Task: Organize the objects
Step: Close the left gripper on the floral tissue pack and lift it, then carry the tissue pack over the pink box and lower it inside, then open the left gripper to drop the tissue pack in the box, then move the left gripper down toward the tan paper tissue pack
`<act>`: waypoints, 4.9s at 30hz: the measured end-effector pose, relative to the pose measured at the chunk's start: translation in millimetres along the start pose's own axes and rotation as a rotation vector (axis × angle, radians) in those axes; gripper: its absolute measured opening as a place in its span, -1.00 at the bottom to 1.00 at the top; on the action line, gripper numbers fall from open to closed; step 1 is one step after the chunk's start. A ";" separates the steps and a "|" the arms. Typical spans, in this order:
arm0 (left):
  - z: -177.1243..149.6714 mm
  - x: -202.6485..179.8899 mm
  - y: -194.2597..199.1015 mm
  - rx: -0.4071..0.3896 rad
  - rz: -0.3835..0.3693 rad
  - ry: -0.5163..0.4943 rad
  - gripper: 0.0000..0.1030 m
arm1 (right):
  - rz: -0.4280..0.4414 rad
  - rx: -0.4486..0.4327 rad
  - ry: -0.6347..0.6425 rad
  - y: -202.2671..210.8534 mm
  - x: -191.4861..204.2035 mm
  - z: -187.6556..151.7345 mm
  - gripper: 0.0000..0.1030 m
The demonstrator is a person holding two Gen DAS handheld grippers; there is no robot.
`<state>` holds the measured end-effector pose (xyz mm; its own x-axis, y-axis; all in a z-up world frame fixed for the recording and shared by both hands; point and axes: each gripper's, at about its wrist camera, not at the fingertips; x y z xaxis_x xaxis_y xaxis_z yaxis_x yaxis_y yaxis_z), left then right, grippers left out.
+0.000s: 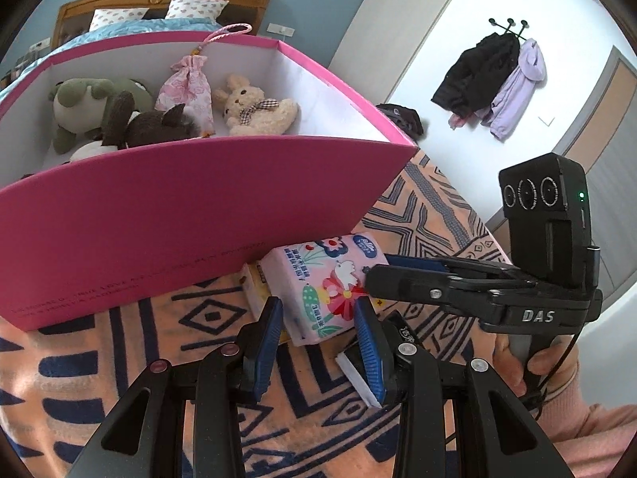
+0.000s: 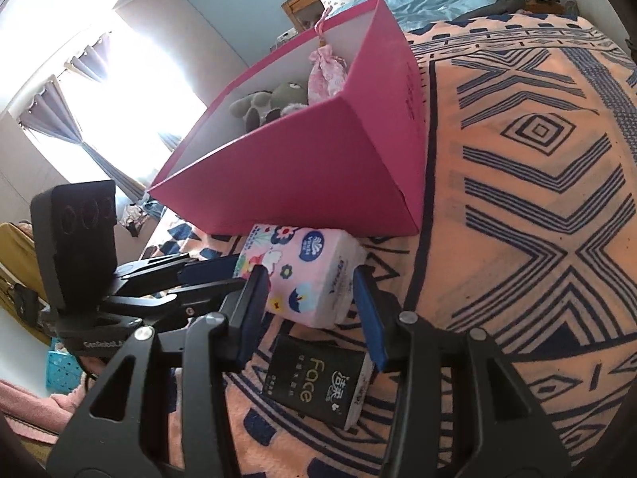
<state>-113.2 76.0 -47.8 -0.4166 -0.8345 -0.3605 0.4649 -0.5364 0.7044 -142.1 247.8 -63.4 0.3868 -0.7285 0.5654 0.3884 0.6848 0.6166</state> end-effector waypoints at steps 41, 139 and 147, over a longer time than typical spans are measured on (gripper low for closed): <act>52.0 -37.3 71.3 -0.199 0.030 -0.156 -0.22 | -0.009 -0.157 0.237 66.4 69.3 50.6 -0.26; 1.6 -12.9 38.2 -0.105 0.076 -0.102 0.09 | -0.054 -0.041 0.122 30.0 20.9 15.7 0.03; -6.2 -3.5 19.6 -0.054 0.056 -0.039 0.09 | -0.044 0.003 0.092 11.8 13.4 7.0 0.03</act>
<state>-97.8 67.6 -36.5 -0.4185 -0.8586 -0.2961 0.5294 -0.4955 0.6886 -138.2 246.1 -44.7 0.4447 -0.7530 0.4850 0.4042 0.6520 0.6416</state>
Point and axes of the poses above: each gripper's, at about its wrist camera, not at the fingertips, and y roughly against the way its jaws point, x to its left, z to its top, and after that the axes turned 3 degrees about -y, right-handed
